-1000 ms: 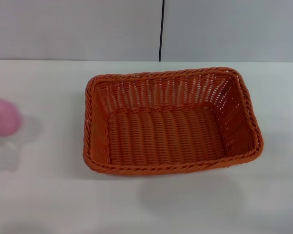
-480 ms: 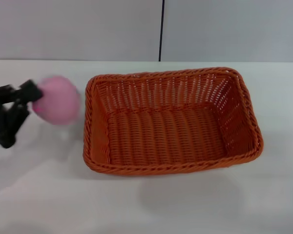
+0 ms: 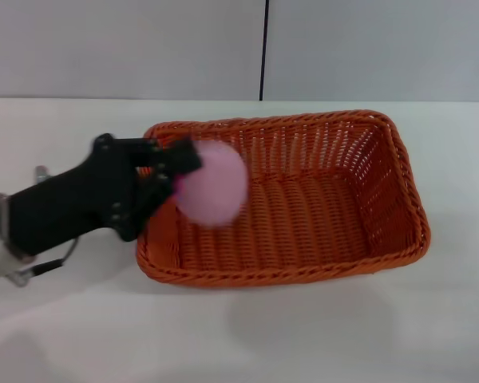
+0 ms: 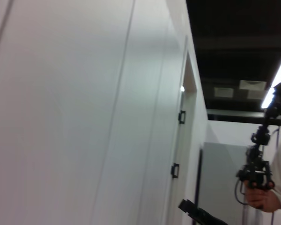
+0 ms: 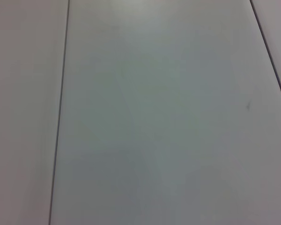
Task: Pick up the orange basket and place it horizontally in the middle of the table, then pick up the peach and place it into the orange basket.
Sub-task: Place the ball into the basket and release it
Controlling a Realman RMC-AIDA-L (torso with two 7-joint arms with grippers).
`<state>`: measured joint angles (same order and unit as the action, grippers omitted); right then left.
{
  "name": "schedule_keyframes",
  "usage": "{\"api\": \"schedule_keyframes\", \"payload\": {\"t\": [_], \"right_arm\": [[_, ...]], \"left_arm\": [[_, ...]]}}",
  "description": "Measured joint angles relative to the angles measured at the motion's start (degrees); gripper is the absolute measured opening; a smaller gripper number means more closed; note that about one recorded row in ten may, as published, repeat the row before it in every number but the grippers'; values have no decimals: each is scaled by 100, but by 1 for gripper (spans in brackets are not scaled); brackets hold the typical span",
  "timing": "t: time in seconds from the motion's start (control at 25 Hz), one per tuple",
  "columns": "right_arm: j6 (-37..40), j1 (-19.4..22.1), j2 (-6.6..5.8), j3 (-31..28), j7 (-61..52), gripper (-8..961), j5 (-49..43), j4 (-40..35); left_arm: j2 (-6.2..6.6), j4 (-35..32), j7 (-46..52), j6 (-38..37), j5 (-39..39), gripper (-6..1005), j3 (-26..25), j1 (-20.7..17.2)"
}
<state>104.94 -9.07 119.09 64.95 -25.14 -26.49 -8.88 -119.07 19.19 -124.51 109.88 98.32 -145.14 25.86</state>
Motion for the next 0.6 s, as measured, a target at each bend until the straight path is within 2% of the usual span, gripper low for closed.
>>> {"api": "schedule_keyframes", "payload": {"t": [0.16, 0.32, 0.6], "right_arm": [[6, 2, 1, -4, 0, 468, -7, 10], [6, 2, 7, -3, 0, 468, -7, 10], [2, -2, 9, 17, 0, 467, -11, 9]], "left_arm": [[-3, -512, -382, -324, 1, 38, 202, 317], [-2, -711, -460, -561, 3, 43, 284, 444], [-2, -817, -495, -1006, -6, 82, 236, 475]]}}
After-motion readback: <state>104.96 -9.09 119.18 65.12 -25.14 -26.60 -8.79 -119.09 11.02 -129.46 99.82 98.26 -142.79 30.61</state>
